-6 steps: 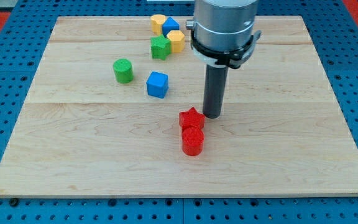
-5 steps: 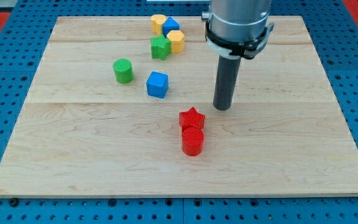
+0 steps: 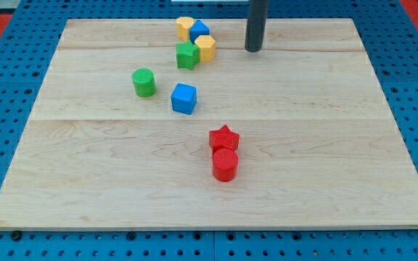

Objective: Push the green star into green circle

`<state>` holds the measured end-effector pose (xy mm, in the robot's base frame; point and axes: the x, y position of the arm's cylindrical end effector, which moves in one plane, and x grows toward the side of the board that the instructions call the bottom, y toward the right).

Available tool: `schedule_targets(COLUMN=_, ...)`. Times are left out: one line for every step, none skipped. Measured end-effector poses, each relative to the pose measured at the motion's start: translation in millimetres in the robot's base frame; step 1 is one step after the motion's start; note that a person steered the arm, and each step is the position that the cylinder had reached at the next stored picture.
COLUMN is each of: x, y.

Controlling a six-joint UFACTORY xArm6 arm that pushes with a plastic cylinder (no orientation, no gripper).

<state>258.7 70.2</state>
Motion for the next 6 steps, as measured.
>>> schedule_targets(x=-20.8, y=-29.3)
schedule_targets(x=-13.8, y=-66.7)
schedule_targets(x=-3.2, y=-100.4)
schedule_targets(x=25.6, y=-97.3)
schedule_targets(x=43.6, y=-113.1)
schedule_targets(x=43.6, y=-128.9)
